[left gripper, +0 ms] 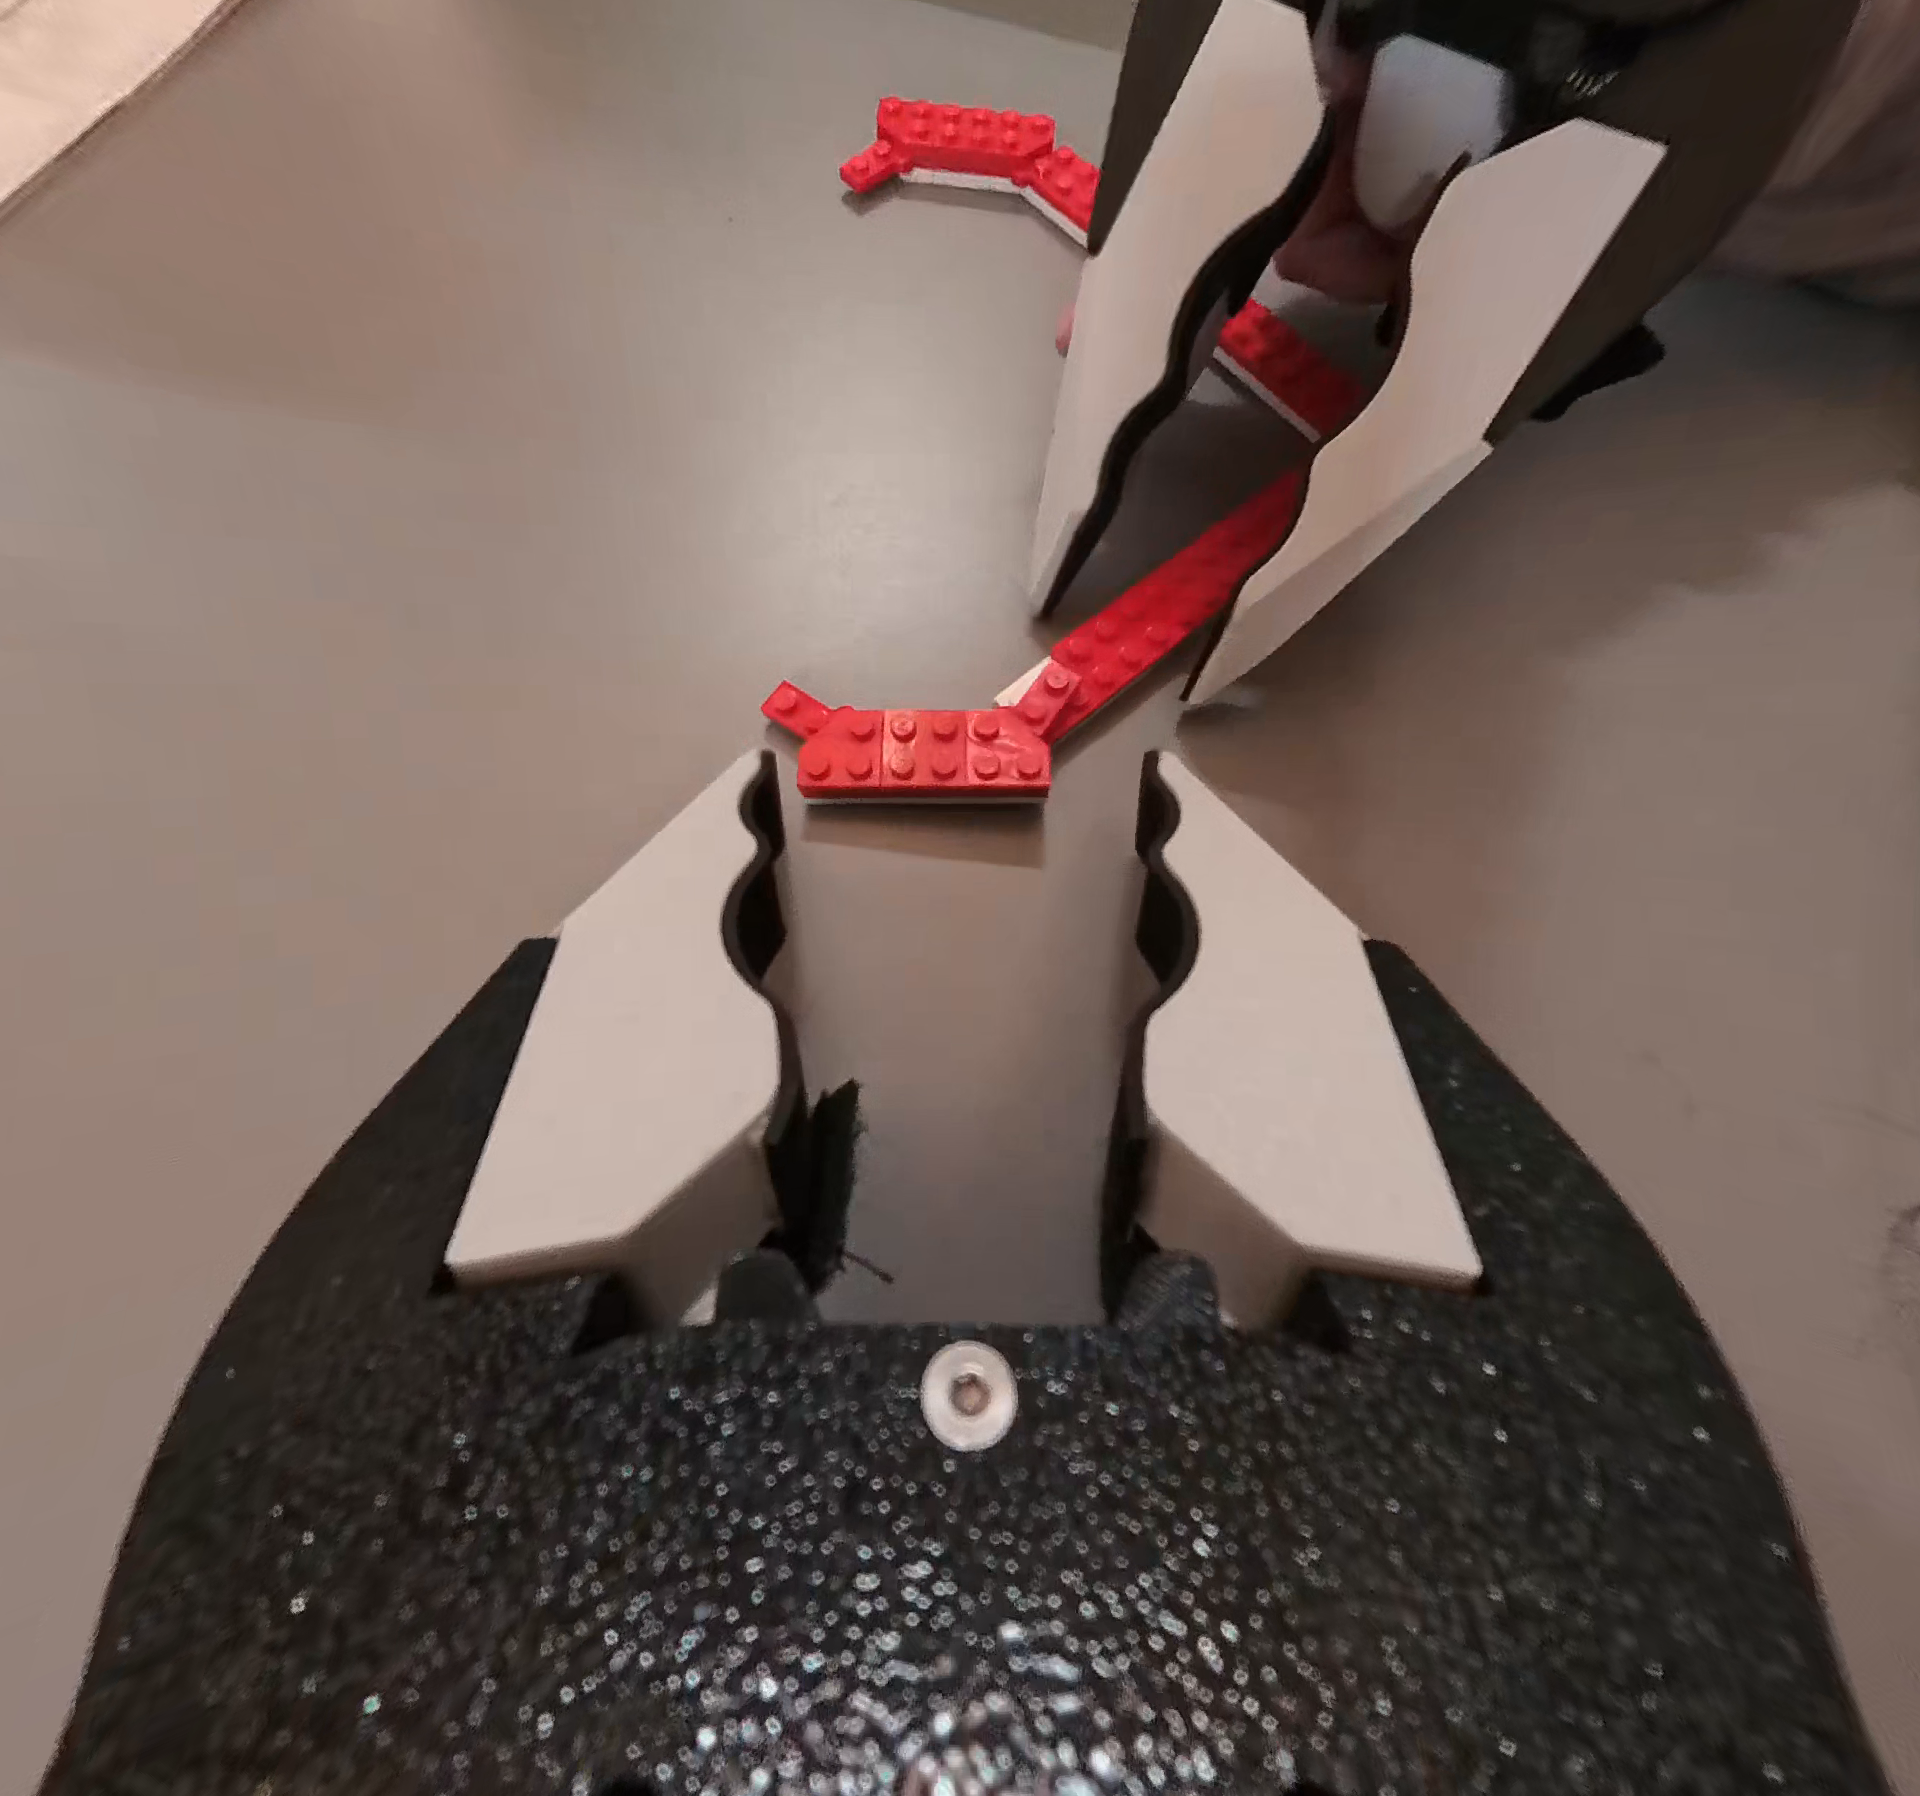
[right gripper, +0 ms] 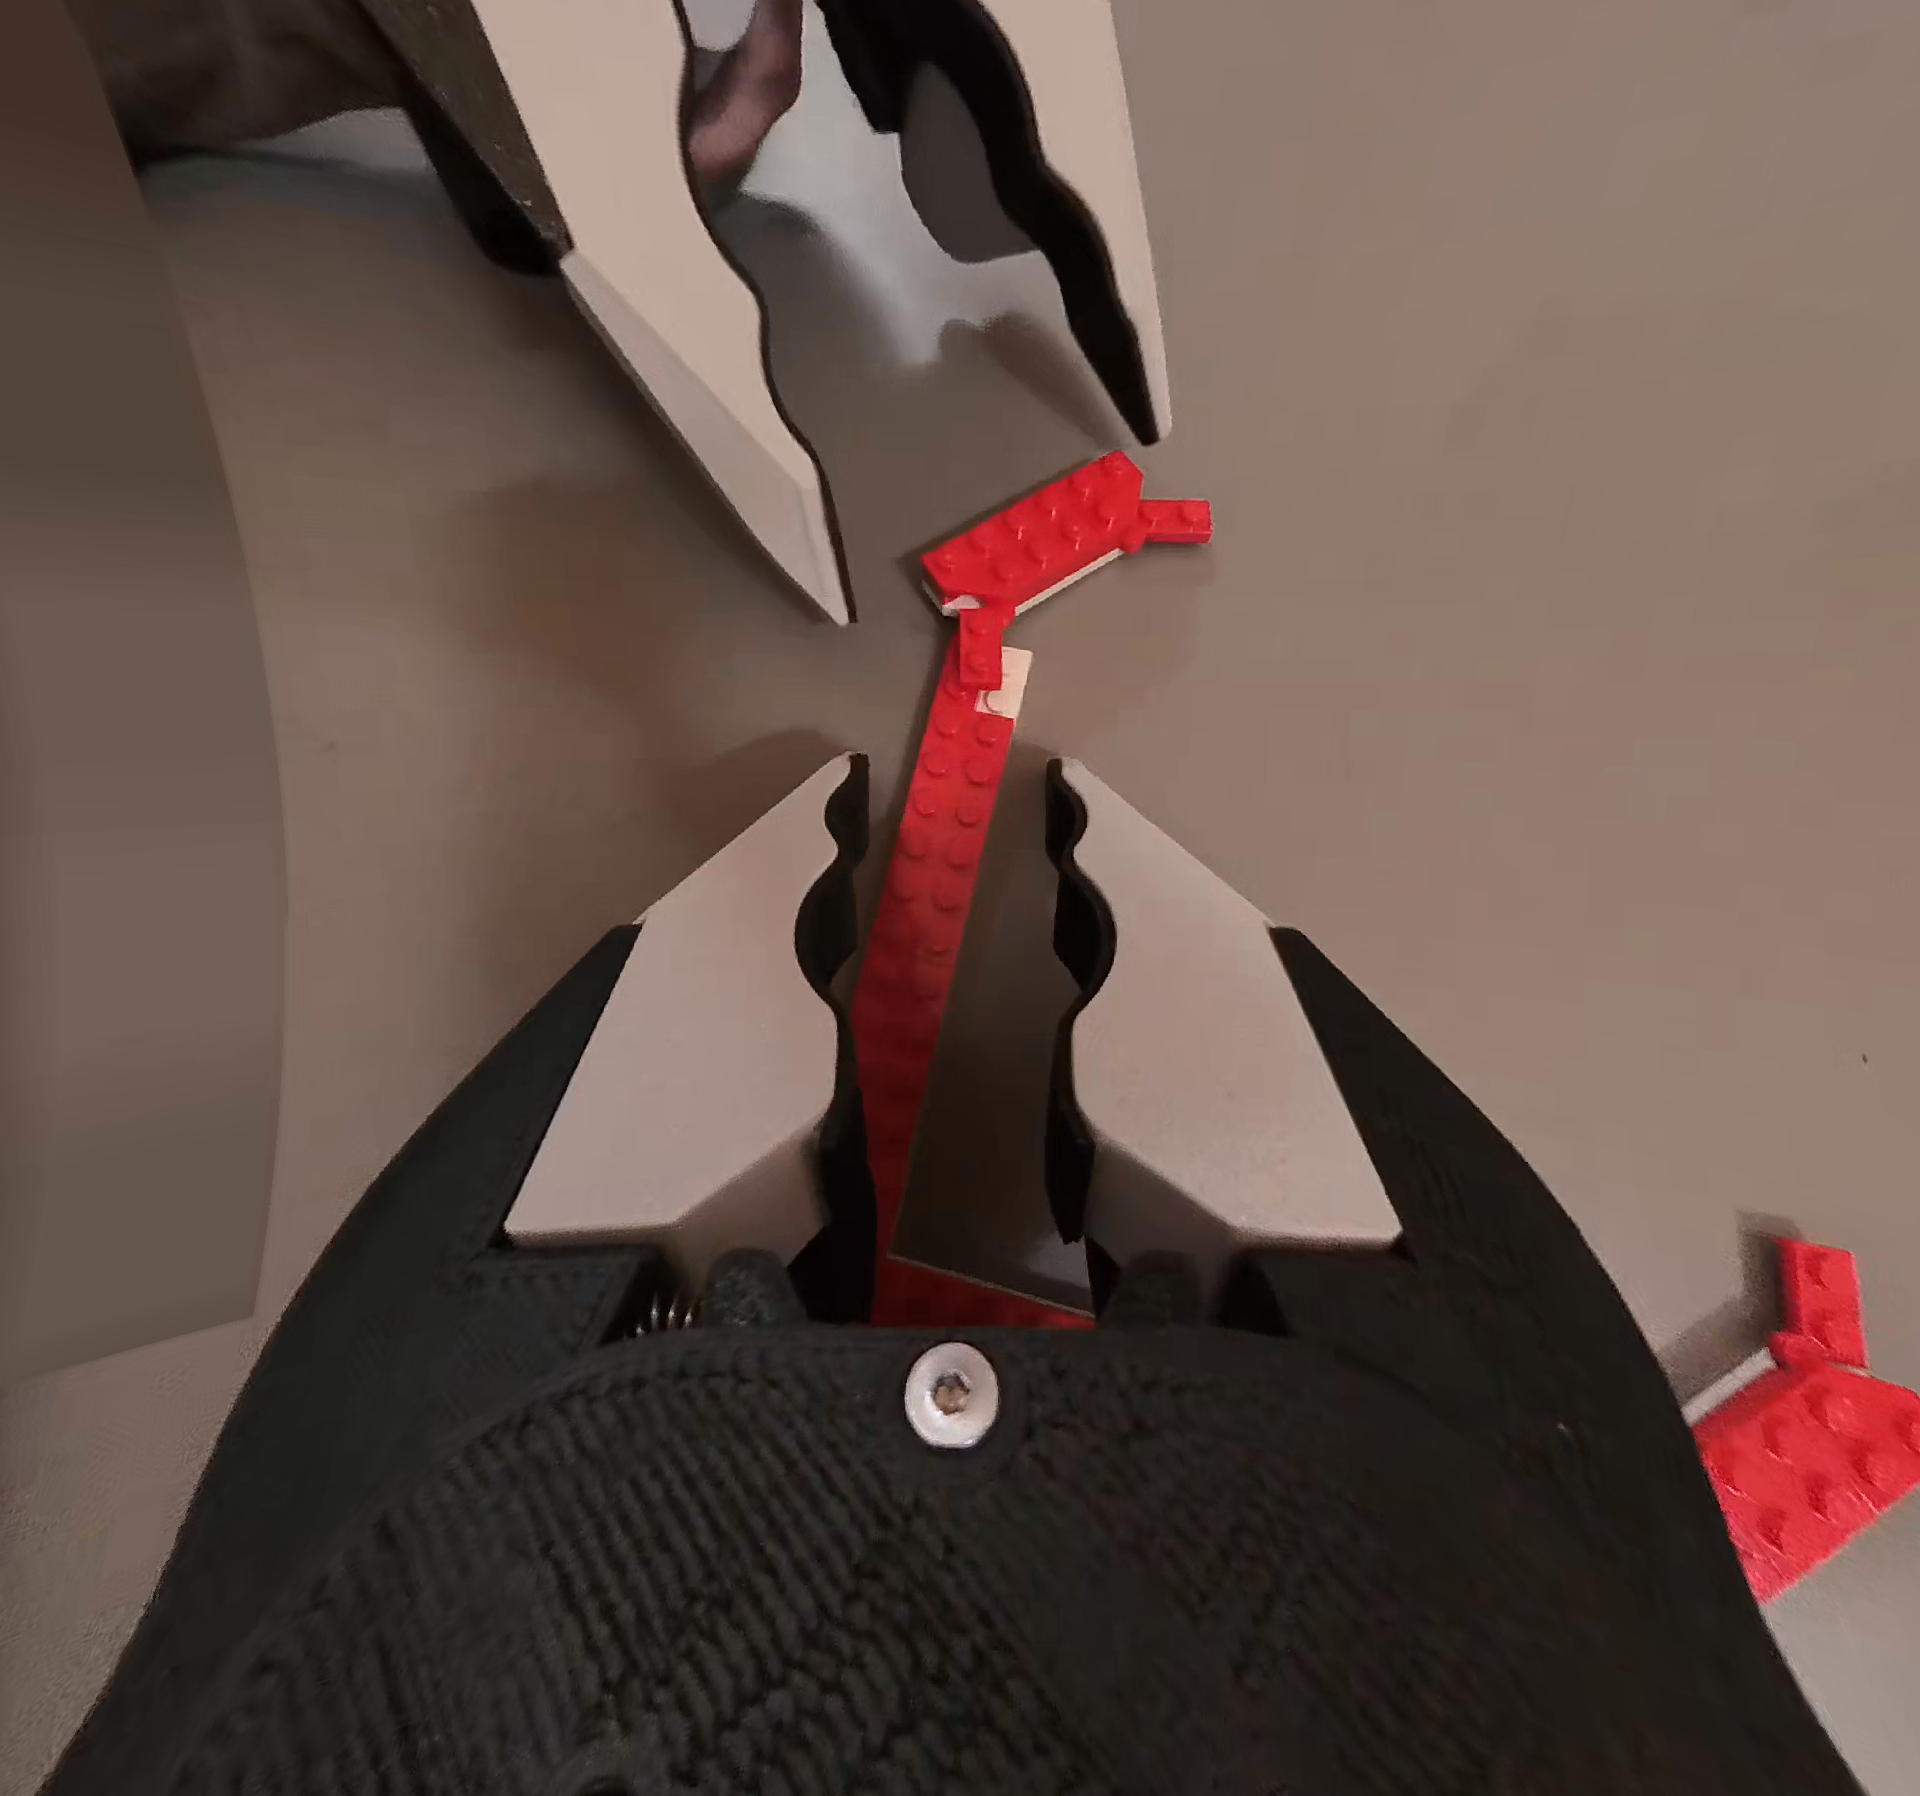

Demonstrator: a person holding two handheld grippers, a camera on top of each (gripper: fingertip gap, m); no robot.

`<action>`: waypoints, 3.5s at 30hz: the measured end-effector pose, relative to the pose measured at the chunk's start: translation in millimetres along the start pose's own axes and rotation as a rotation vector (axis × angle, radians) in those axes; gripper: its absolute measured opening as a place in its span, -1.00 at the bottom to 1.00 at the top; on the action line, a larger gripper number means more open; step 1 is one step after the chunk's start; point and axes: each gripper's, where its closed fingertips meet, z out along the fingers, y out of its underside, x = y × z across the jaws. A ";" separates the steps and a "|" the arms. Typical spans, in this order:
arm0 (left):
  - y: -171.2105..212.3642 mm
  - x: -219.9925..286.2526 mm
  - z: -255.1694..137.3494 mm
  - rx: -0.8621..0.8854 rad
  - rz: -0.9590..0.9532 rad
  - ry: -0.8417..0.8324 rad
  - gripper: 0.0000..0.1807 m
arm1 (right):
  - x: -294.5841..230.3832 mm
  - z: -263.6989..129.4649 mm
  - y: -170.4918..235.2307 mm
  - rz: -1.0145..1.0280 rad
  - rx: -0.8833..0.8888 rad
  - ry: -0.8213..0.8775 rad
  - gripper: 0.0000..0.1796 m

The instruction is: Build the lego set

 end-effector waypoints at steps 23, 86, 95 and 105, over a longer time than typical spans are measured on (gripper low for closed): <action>1.2 0.7 7.0 -0.019 0.066 -0.018 -0.47 | -0.5 0.2 2.0 -0.106 -0.006 0.011 -0.83; -1.9 57.7 16.4 -0.059 0.417 -0.039 -0.40 | -5.9 -5.4 7.8 -0.134 -0.028 -0.037 -0.77; -0.1 57.9 17.6 -0.063 0.360 -0.006 -0.42 | -6.0 -5.2 7.3 -0.124 -0.013 -0.052 -0.83; -0.1 58.1 17.7 -0.074 0.358 -0.012 -0.43 | -7.7 -3.9 5.9 -0.091 -0.008 -0.068 -0.84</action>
